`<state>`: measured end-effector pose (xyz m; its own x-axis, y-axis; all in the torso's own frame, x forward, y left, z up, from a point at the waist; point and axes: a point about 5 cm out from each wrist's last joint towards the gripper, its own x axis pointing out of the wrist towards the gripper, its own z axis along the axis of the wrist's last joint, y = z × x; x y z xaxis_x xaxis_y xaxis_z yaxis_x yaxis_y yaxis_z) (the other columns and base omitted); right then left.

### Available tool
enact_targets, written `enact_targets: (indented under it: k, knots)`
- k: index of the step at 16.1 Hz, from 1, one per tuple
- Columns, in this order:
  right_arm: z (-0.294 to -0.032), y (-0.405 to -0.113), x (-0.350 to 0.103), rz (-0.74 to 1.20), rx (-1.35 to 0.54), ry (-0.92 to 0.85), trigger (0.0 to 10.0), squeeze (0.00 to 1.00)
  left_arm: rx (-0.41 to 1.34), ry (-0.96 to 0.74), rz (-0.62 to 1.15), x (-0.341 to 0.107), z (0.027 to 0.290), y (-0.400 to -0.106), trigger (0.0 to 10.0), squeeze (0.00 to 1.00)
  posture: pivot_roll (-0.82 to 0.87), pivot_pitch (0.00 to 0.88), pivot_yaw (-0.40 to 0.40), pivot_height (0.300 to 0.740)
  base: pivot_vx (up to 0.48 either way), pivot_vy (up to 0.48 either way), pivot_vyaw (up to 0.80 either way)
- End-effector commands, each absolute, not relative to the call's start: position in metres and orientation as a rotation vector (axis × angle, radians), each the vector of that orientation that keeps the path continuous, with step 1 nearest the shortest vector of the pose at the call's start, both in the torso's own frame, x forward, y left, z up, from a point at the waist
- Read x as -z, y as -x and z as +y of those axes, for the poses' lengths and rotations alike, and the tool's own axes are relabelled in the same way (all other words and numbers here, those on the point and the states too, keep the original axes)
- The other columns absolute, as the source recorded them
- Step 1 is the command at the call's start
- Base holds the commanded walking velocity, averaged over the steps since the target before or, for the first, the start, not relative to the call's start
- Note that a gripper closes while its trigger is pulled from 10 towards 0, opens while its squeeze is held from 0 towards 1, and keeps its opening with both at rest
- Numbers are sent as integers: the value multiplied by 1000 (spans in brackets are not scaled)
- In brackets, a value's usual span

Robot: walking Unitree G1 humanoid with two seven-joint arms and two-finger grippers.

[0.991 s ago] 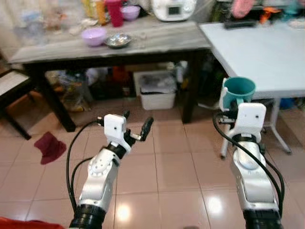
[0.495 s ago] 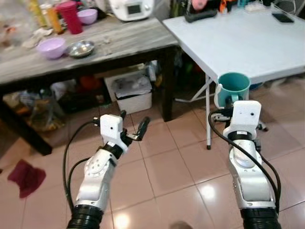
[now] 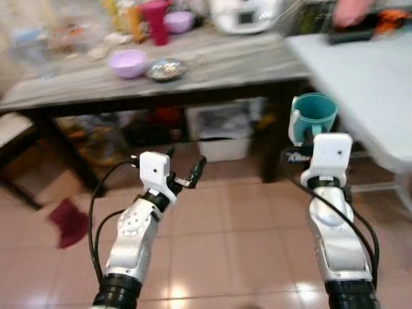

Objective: Setting the table

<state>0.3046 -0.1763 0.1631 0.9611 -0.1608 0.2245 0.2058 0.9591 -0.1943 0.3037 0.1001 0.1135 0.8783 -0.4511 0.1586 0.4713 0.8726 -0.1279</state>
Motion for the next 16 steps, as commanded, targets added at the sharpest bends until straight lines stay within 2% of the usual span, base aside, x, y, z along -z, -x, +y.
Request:
enact_targets:
  k: [1,11,16]
  knots:
    - [-182,-304,-167,-226,206,222,10000,0,499,161,-125,-115,95,-304,10000,0,-302,83,65,740,315,0,0]
    - [-181,-305,-177,-267,205,227,10000,0,527,158,-157,-124,88,-305,10000,0,-298,70,63,740,310,0,0]
    - [-180,-305,-177,-266,203,217,10000,0,530,152,-145,-121,89,-303,10000,0,-297,67,63,740,326,0,-341]
